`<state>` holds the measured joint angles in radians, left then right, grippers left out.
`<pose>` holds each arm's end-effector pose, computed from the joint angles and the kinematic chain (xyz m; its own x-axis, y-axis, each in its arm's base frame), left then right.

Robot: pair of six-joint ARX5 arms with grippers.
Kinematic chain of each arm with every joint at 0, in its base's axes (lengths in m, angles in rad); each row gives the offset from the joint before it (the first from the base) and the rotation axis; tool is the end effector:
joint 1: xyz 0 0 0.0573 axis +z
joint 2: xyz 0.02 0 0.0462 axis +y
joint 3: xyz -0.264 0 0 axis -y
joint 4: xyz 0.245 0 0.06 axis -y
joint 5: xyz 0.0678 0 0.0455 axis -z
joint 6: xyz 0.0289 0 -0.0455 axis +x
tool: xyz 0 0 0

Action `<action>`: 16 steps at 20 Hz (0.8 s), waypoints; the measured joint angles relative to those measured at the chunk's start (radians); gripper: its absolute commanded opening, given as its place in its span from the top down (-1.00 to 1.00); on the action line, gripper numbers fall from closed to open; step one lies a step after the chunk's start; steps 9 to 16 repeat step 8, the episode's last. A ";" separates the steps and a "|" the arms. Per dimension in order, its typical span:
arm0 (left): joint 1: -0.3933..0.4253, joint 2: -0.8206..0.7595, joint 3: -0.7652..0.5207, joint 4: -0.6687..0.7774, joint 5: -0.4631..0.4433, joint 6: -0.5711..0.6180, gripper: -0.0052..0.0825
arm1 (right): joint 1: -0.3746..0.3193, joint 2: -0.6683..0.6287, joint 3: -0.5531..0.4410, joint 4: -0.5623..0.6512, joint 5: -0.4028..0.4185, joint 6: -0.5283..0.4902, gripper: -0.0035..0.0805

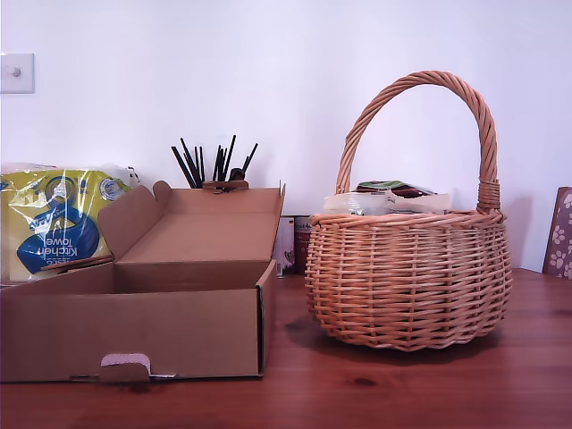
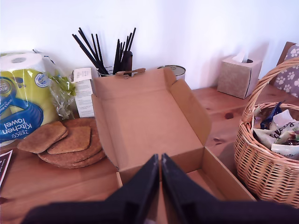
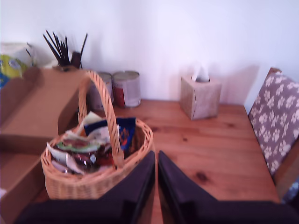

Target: Move the bags of Easter eggs from the cardboard box on the left into the woven basket on the right side.

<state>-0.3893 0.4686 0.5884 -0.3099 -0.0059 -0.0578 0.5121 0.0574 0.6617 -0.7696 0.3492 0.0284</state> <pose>0.1069 -0.0437 0.2933 0.9107 -0.3672 -0.1890 0.3635 0.9300 -0.0556 0.0202 0.0000 0.2916 0.9756 0.1559 -0.1546 -0.1621 0.9864 -0.0283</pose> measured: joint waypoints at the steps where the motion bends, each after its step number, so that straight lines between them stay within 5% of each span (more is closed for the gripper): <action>1: 0.000 0.007 0.000 -0.007 0.000 0.000 0.93 | 0.000 0.000 0.000 -0.019 -0.001 0.000 0.94; 16: 0.000 0.018 0.000 -0.074 0.000 0.000 0.93 | 0.000 0.000 0.000 -0.044 0.000 0.000 0.94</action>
